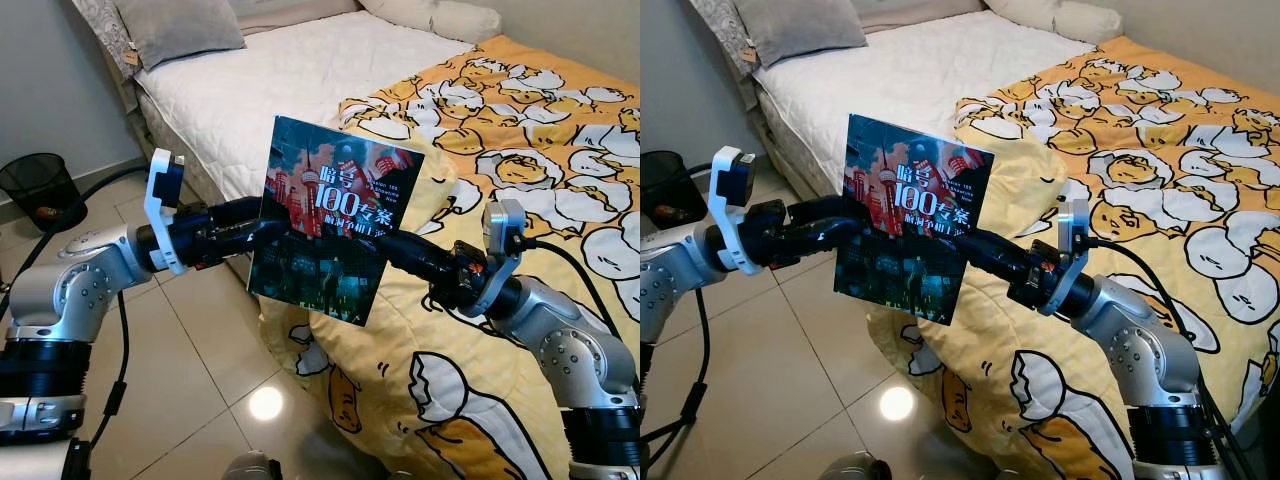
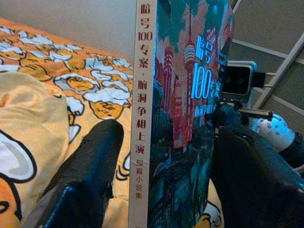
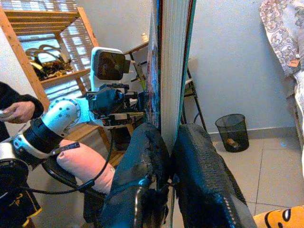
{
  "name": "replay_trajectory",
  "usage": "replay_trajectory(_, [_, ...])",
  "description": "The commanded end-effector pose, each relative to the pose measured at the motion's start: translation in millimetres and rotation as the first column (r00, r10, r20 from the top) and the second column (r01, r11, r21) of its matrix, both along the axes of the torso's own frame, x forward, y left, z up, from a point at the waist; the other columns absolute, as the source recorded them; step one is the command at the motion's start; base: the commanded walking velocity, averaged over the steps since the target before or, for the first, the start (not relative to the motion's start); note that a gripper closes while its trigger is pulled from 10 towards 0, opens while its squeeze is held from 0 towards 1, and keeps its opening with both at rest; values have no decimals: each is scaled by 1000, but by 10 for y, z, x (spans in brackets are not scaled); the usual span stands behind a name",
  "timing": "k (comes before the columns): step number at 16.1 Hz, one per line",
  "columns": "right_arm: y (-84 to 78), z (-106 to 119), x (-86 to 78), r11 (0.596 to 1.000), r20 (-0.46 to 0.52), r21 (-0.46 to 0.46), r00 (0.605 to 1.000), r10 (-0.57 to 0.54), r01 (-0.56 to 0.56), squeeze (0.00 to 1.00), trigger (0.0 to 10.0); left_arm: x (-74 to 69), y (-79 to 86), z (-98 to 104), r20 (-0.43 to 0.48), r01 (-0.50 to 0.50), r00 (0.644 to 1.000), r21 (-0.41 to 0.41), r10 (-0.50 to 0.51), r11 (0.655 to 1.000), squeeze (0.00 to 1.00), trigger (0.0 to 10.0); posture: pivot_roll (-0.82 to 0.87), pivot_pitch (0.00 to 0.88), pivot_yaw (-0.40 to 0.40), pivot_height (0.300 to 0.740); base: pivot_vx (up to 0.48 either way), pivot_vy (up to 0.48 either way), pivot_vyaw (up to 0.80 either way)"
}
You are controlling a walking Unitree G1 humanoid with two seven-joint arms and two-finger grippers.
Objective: Clean up the room
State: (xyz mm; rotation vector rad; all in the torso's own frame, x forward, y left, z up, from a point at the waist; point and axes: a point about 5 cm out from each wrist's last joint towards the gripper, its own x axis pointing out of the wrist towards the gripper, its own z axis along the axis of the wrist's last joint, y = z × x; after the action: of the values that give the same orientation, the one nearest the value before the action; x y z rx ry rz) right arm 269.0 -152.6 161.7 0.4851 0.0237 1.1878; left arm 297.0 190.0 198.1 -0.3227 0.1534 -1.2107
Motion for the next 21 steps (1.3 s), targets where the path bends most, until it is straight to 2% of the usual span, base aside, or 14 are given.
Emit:
replay_trajectory(1, [18,140,2,999,58,18,998,35,-36,0,10000,-38,-4,20,2,27,1000,1,-27,1000,0,0,-32,0,17,740,0,0,0])
replay_trajectory(8, [64,176,3,998,63,24,996,65,-66,0,10000,-99,-3,-21,-35,61,998,2,-61,998,0,0,-29,0,13,740,0,0,0])
replay_trajectory(21, [103,237,33,997,82,18,994,70,-72,0,10000,-70,-1,-2,-40,47,998,-1,-47,999,0,0,-28,0,9,740,0,0,0])
